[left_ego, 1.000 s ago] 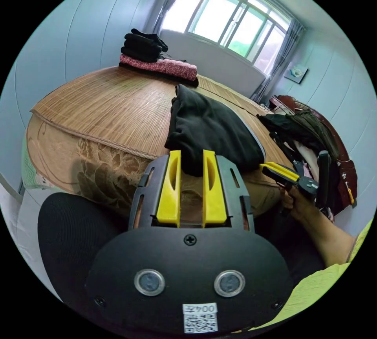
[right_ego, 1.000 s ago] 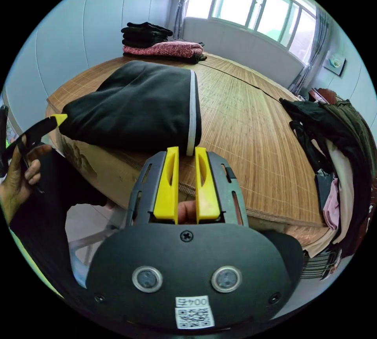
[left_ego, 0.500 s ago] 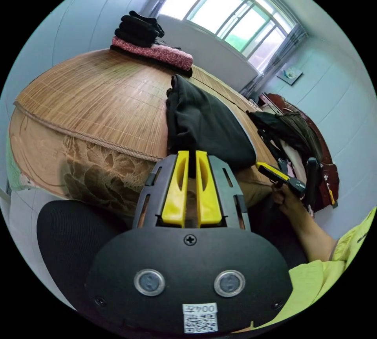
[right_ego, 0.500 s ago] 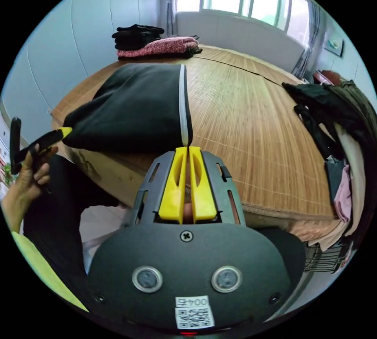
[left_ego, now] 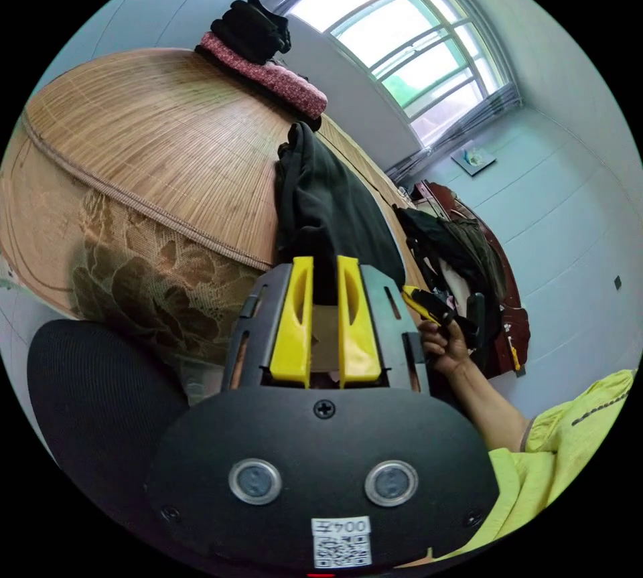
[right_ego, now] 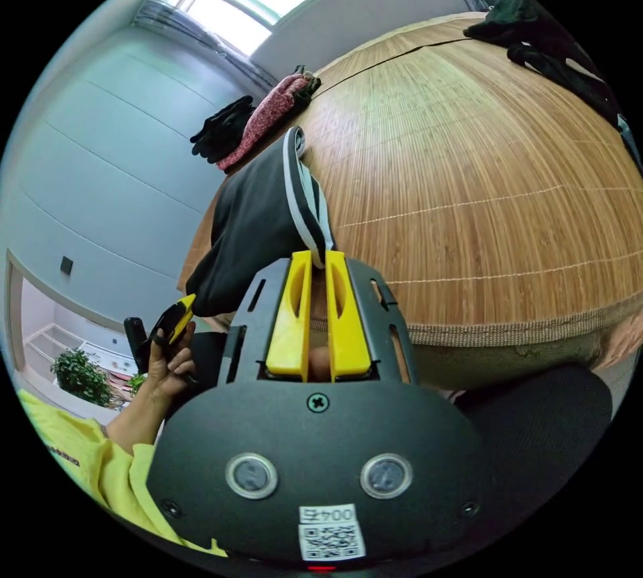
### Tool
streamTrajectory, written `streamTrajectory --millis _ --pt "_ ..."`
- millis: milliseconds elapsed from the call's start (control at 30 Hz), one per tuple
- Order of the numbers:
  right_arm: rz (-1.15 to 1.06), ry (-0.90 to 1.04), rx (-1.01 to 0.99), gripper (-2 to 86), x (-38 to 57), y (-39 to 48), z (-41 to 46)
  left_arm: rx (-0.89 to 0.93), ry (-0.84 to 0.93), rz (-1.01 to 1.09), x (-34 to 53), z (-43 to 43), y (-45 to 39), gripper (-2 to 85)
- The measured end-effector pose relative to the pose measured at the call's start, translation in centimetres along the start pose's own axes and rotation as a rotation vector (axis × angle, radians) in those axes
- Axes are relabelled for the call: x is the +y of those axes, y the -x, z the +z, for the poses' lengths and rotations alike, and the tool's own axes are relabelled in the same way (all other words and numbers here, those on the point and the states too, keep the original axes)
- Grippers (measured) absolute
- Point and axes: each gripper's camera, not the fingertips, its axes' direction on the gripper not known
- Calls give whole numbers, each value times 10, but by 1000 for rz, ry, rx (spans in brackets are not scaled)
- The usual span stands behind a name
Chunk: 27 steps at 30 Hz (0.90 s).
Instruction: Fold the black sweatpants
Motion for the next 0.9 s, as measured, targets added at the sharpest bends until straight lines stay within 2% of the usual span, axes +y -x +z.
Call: streamTrajectory --millis 100,200,300,400,500,567,600,667,700,733,800,867,900 --pt "-16 -14 33 40 6 5 -2 -39 39 -27 -5 7 0 31" --pt "-19 -65 88 39 16 14 -20 8 78 -130 -8 1 7 22" --pt "-51 -166 148 50 25 29 -44 -25 25 -218 -10 -27 3 11" --pt "-183 -168 269 47 20 72 -29 -171 -96 -10 -30 -36 -49 6" --pt "-304 -139 306 44 0 121 13 -118 -136 206 -65 7 -98 3" --pt "-390 -130 355 42 -17 157 51 -148 -131 286 -84 49 -113 3" --pt "-402 -114 368 41 -20 162 62 -234 -107 325 -95 80 -115 2" --pt "-409 11 448 34 -28 161 113 -410 16 261 -106 125 -96 2" --pt "-405 39 457 30 -26 156 124 -403 127 156 -109 146 -72 2" --pt "-416 -11 429 23 -19 154 127 -285 105 95 -109 145 -54 2" --pt "-424 25 437 10 -19 163 126 -202 102 34 -111 140 -46 1" --pt "-449 -20 460 -2 -22 188 110 -211 92 42 -114 130 -60 2" --pt "-466 -55 451 -3 -23 194 105 -202 21 90 -116 118 -76 2"
